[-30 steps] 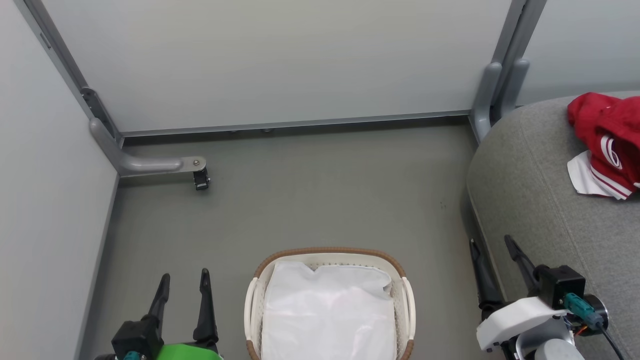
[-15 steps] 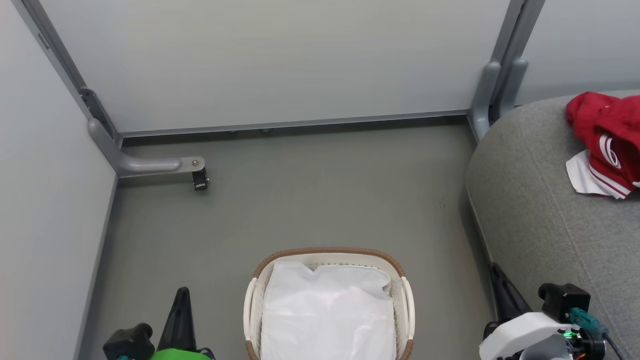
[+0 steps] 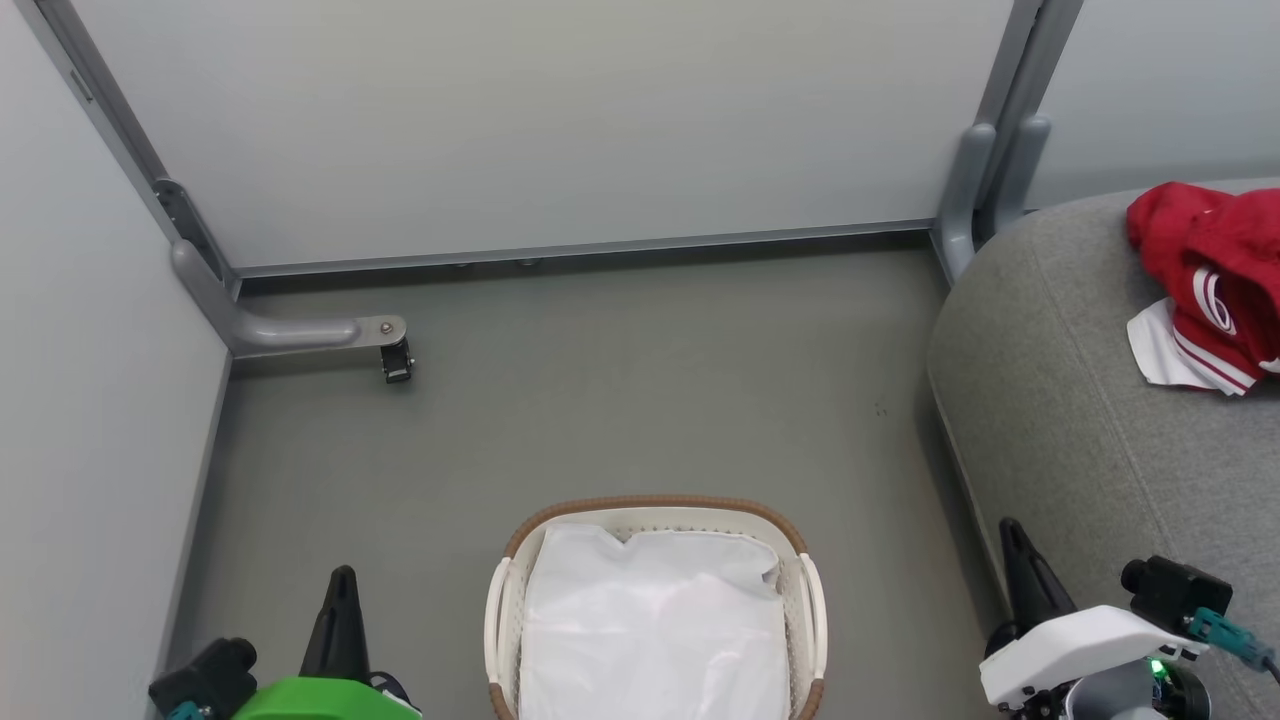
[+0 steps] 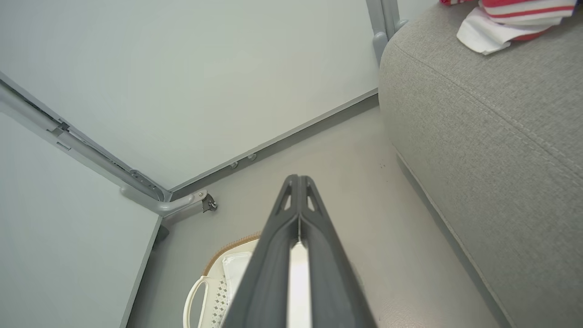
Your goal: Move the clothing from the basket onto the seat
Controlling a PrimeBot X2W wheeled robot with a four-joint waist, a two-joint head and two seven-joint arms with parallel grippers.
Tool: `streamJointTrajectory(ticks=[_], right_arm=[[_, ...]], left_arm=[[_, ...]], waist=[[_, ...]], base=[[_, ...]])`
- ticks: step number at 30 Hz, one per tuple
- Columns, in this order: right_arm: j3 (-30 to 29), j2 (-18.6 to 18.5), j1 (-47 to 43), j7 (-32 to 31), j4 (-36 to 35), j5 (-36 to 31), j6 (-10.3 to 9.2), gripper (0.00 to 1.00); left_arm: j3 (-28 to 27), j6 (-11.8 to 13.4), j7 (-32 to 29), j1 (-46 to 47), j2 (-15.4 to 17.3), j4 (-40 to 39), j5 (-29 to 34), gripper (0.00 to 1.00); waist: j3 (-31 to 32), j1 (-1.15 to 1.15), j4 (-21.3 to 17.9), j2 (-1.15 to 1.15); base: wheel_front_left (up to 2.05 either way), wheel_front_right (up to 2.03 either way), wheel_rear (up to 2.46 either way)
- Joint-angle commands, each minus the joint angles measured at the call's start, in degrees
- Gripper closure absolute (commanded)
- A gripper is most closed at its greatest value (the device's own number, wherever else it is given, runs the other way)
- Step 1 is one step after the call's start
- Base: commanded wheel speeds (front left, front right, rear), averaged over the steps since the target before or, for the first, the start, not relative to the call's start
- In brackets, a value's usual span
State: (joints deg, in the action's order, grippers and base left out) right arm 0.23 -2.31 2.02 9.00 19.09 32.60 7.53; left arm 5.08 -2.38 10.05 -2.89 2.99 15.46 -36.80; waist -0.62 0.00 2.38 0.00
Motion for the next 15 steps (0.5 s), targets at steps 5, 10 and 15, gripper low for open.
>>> streamJointTrajectory(ticks=[5,10,15], right_arm=[[-0.85,-0.25,1.79,-1.4,-1.33,5.71,-0.02,1.0],[-1.3,-0.28,1.98,-2.51,-1.66,9.9,-0.02,1.0],[-1.75,-0.32,2.2,-3.55,-1.96,13.86,-0.02,1.0]], left_arm=[[-1.15,-0.68,-1.33,2.32,0.65,-0.83,-5.64,1.0],[-1.81,-1.02,-2.4,2.83,0.73,-0.93,-9.64,1.0],[-2.46,-1.38,-3.39,3.41,0.8,-1.02,-13.42,1.0]], waist=[[0.02,0.0,-0.12,0.0],[0.04,0.0,-0.23,0.0],[0.07,0.0,-0.35,0.0]], base=[[0.0,0.0,0.0],[0.0,0.0,0.0],[0.0,0.0,0.0]])
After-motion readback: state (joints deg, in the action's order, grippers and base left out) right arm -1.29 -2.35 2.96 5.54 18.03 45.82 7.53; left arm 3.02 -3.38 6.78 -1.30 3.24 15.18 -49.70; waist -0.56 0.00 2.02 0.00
